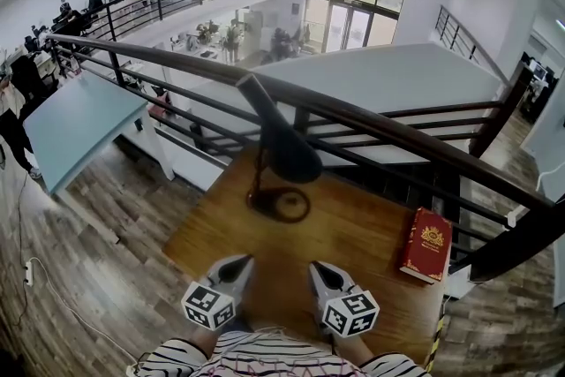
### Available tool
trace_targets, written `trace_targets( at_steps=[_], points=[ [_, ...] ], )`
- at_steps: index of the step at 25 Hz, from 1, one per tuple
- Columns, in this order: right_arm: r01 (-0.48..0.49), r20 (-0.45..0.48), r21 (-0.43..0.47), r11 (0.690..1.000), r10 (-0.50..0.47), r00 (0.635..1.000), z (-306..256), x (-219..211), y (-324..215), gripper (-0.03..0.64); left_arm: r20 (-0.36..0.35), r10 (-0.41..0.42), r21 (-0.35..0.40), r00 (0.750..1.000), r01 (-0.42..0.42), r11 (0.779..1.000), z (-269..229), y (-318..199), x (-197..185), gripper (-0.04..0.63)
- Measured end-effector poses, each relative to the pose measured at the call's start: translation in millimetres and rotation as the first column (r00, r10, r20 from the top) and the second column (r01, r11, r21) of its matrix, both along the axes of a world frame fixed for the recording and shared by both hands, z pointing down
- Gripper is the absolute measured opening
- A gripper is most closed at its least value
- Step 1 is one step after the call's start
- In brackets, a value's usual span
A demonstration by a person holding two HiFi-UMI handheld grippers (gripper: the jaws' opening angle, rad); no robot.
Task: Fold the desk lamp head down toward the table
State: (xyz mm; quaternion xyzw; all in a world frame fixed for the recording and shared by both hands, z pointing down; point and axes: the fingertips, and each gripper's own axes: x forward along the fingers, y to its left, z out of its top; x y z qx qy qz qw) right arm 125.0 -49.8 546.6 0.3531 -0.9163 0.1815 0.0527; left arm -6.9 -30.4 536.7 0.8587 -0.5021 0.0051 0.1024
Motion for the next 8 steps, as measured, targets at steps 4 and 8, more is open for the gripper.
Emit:
trace_targets(
  at_steps=[4, 8],
  points=[
    [-0.003, -0.007, 0.004, 1.000, 0.003, 1.000, 0.1, 4.1, -0.2, 0.000, -0.005, 0.005, 0.000, 1.000, -0.005, 1.000, -0.1, -0.4, 4.6, 0.002],
    [-0.003, -0.013, 0.007, 1.000, 0.003, 1.000, -2.6, 5.2, -1.2, 0.000, 0.002, 0.013, 0.002, 1.000, -0.013, 1.000, -3.0, -1.8, 7.2, 0.002]
  ],
)
